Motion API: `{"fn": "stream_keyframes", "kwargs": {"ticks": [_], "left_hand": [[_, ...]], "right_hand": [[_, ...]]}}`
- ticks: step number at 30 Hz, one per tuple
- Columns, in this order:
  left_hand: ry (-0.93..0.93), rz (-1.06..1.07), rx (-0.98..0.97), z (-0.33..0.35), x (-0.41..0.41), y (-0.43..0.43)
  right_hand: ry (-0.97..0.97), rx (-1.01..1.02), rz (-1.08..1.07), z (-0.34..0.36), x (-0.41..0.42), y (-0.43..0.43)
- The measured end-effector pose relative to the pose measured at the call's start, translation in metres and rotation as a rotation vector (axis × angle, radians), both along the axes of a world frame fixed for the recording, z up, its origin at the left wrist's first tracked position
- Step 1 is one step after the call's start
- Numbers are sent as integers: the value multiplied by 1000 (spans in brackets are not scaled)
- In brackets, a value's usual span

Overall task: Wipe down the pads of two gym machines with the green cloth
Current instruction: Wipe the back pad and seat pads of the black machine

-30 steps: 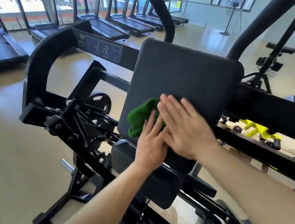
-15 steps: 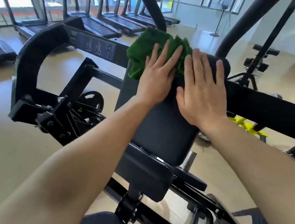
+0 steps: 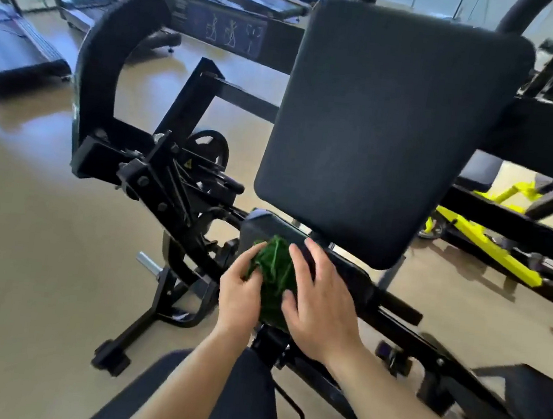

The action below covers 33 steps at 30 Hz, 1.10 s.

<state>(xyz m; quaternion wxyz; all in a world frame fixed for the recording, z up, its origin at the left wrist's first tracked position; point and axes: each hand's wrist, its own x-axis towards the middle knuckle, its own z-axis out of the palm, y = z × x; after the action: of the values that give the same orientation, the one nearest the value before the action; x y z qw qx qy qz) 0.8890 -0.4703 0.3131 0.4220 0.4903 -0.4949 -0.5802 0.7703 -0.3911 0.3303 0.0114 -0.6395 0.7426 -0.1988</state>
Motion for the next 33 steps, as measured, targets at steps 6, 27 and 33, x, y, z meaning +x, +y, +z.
{"fn": "stream_keyframes", "kwargs": {"ticks": [6,27,33], "left_hand": [[175,174,116,-3,23,-33],[-584,-58,-546,-45,-56,-43],[-681,-273,-733,-40,-93,33]], "right_hand": [[-393,26,-172,-40,49,7],[-403,-446,-567,-40,-44,24],[-759,-412,-621,-45,-44,35]]}}
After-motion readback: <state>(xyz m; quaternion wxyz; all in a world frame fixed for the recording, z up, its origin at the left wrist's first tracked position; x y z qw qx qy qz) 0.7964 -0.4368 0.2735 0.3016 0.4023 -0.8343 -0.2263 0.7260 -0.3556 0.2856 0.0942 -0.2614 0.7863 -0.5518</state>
